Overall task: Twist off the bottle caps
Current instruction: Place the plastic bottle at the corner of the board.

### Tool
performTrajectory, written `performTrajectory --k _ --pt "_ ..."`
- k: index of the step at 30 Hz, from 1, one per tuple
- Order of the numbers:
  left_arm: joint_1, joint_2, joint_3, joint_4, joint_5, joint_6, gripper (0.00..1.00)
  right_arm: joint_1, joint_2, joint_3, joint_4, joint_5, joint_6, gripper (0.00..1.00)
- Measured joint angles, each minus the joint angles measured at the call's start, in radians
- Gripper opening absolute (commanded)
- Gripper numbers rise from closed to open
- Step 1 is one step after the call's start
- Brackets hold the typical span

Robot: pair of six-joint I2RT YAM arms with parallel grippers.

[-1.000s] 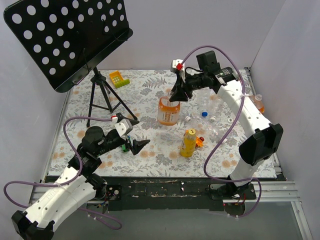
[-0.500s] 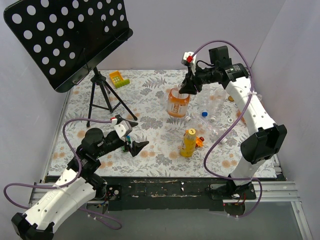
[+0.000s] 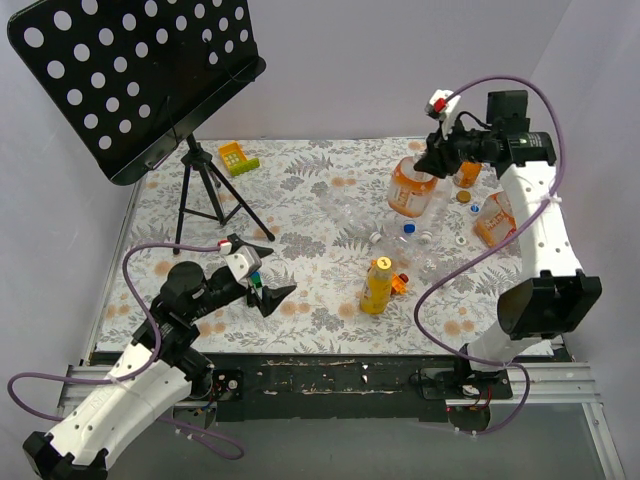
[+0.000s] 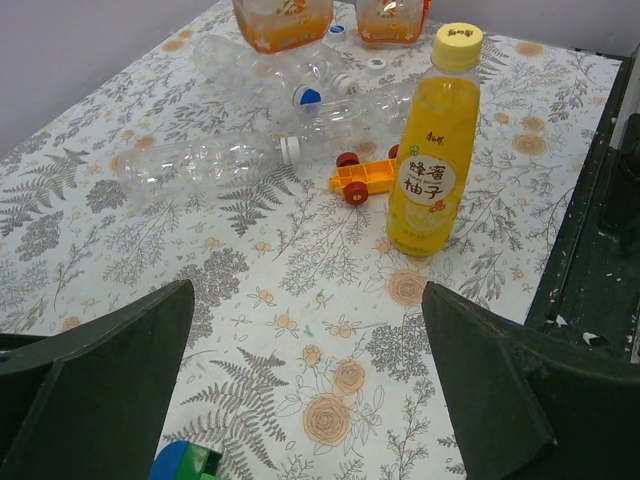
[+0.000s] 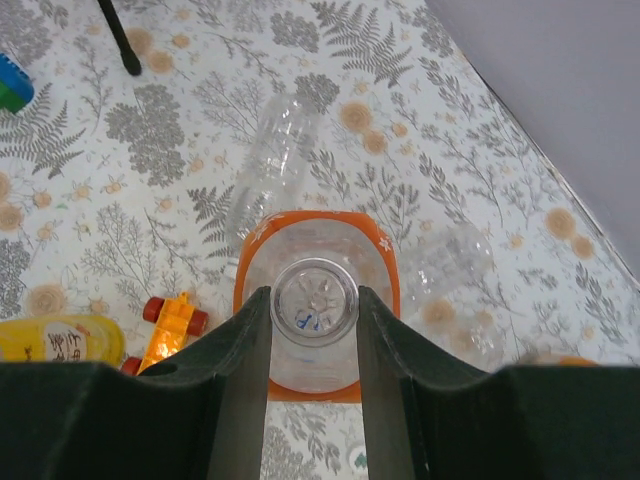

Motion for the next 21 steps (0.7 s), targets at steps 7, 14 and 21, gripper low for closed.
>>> performTrajectory --k 7,14,21 --pt "0.000 -0.006 -0.031 0.000 0.000 0.000 0.98 -0.136 -0.183 -0.140 -0.026 0.017 -0.010 0.01" --pt "0.000 -0.023 -0.043 0.003 0.002 0.000 0.98 -0.264 -0.310 -0.270 -0.065 0.037 -0.042 0.01" --pt "0.000 -0.031 -0.076 0.026 0.013 -0.001 0.98 -0.375 -0.429 -0.412 -0.114 0.081 -0.093 0.01"
